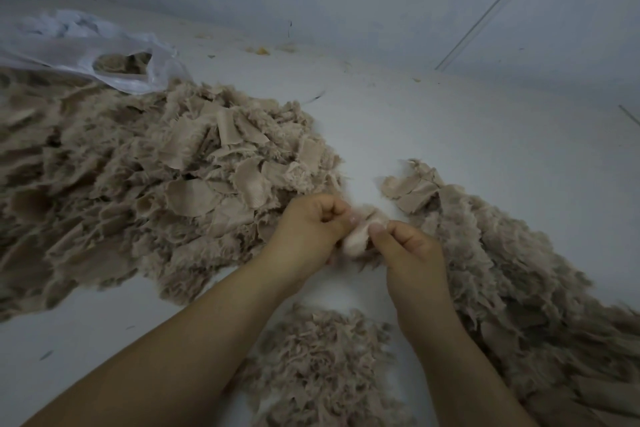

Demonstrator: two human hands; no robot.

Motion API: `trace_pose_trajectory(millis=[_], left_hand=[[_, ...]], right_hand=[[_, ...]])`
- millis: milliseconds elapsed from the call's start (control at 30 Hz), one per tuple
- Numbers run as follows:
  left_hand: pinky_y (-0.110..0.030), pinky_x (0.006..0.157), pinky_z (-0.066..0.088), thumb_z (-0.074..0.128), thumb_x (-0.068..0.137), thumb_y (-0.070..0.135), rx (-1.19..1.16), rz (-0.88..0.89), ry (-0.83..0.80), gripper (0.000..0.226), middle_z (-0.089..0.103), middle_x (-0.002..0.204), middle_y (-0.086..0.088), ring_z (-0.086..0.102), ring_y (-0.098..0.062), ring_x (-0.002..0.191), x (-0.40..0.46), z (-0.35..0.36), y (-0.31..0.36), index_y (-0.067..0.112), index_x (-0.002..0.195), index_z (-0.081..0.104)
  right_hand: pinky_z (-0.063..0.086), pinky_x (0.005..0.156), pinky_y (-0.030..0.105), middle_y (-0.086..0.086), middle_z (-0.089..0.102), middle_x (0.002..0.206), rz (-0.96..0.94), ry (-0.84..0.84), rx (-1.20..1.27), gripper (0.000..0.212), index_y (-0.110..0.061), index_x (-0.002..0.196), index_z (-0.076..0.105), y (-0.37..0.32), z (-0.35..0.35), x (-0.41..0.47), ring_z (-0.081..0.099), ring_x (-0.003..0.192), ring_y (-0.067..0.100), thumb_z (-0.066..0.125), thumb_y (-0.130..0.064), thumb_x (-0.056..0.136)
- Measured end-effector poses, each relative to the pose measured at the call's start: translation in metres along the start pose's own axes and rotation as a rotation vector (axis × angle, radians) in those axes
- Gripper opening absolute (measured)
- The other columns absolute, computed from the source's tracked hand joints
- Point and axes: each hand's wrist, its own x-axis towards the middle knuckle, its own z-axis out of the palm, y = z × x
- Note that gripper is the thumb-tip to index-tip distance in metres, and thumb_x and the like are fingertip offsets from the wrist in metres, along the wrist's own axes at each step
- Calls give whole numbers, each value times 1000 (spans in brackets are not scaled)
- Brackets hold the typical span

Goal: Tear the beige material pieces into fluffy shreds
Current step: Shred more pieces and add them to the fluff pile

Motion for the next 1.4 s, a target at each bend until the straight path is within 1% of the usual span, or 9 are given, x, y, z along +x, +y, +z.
trace_pose_trajectory(millis=[167,300,400,533,633,733,867,1200,1400], left_hand=[[-19,37,25,49,103,24,-137,-86,41,38,48,49,-8,34,-15,34,2,-7,-3,-6,83,58],[-21,38,28,56,97,38,-35,-137,-183,45,51,50,-10,36,-17,36,-2,-13,-7,-1,75,59],[-21,36,29,54,99,21,-238,-74,-93,26,54,51,-9,41,-15,35,2,-10,-5,9,78,64],[-38,68,59,56,95,8,-708,86,83,33,61,121,-8,70,-26,93,18,-11,1,15,126,48],[-28,72,57,61,93,3,-97,36,-16,44,56,119,-2,64,-23,96,15,3,-10,23,130,48],[-22,73,48,70,88,29,648,171,-173,34,54,106,-1,55,-14,85,17,18,-20,15,118,60],[-40,72,49,59,92,32,1004,348,-240,16,51,94,-2,53,-21,82,22,36,-16,16,92,62],[-18,49,36,61,93,5,350,115,-4,23,48,58,1,41,-3,48,12,5,-8,10,71,55],[-24,41,31,57,97,8,42,-119,-164,35,49,50,-1,40,-15,42,0,-9,7,11,63,50]], right_hand=[[45,56,29,20,61,63,33,42,40,35,-6,65,68,2,1,2,52,58,20,60,-13,99],[39,59,37,37,55,74,16,28,18,31,10,77,62,2,1,2,46,62,24,60,-13,98],[50,65,24,10,72,74,-4,97,10,30,-9,75,71,1,2,2,63,68,17,55,-11,99],[50,77,16,-5,78,91,58,230,154,32,-14,92,70,-1,2,4,71,88,3,43,-22,106],[50,86,23,-2,78,95,89,284,243,34,-11,98,69,-1,2,6,72,97,9,38,-20,108],[50,94,29,1,78,99,114,315,305,34,-11,100,67,-2,4,7,71,102,12,36,-21,109],[52,92,26,3,76,106,124,333,352,33,-11,104,65,-3,3,8,71,104,12,35,-23,110],[49,100,28,-3,69,121,174,363,219,24,-20,108,66,0,1,6,63,113,7,43,-23,107],[54,69,18,-2,76,99,114,113,71,20,-24,113,68,-4,2,2,71,89,9,65,-14,96]])
